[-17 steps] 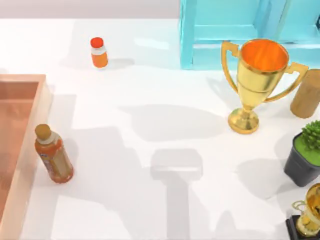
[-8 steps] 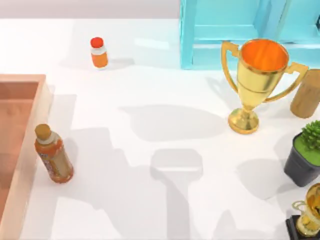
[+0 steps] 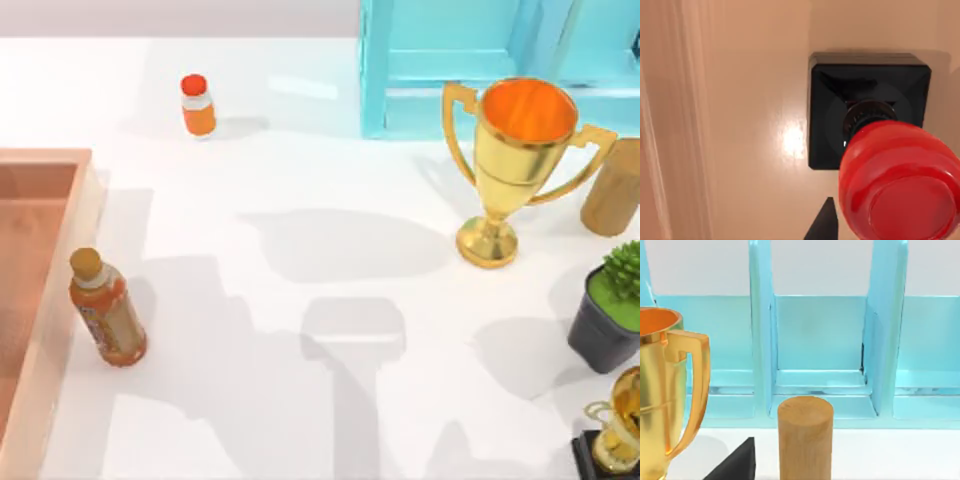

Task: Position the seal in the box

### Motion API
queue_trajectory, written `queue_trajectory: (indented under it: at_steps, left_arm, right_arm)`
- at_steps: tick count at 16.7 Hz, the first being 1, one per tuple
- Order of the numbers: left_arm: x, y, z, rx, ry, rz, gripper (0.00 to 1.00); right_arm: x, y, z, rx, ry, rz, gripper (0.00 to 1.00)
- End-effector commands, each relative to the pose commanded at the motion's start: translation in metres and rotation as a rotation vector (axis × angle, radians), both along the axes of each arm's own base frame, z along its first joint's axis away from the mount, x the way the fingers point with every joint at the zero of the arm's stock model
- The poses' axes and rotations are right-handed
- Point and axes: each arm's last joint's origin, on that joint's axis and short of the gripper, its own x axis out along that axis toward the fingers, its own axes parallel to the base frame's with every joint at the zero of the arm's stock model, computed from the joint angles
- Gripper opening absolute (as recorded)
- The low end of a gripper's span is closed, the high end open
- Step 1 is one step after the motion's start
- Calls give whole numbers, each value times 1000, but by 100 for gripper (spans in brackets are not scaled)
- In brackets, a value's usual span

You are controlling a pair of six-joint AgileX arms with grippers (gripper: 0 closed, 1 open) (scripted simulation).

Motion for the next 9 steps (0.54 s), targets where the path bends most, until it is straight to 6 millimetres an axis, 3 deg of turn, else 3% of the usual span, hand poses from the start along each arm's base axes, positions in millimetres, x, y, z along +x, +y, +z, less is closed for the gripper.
queue_trajectory:
  at_steps: [3,9]
  left_arm:
    - [0,0,0,0,0,0,98]
    - [0,0,0,0,0,0,100]
  right_arm:
    - [0,0,0,0,0,0,100]
    - [0,0,0,0,0,0,100]
